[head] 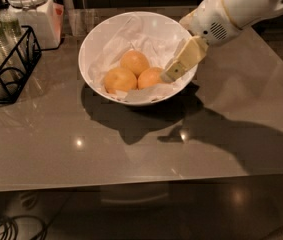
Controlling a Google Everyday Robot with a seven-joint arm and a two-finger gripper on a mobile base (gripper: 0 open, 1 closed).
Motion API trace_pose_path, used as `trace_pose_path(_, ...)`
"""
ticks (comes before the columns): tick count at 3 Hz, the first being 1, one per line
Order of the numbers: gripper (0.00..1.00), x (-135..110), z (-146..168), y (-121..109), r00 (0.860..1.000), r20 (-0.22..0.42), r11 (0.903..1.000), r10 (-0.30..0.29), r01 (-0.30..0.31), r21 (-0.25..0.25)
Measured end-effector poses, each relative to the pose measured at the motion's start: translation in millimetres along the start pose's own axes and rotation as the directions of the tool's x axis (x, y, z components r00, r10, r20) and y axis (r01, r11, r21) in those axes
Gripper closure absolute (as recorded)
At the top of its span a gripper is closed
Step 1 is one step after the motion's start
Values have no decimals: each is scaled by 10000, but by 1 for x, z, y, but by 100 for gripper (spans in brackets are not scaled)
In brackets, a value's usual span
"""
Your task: Pick orange from white bowl
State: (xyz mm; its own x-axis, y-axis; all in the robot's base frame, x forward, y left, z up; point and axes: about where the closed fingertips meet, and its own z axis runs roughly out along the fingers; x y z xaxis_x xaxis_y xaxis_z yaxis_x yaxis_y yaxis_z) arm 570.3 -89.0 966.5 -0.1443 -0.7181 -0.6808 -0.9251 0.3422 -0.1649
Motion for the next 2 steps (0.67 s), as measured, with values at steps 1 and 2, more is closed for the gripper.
trace_pose_path(1,0,4,39,6,9982,35,9981,603,-603,82)
trace_pose_path(2,18,5,42,6,9978,58,9977,661,-661,127)
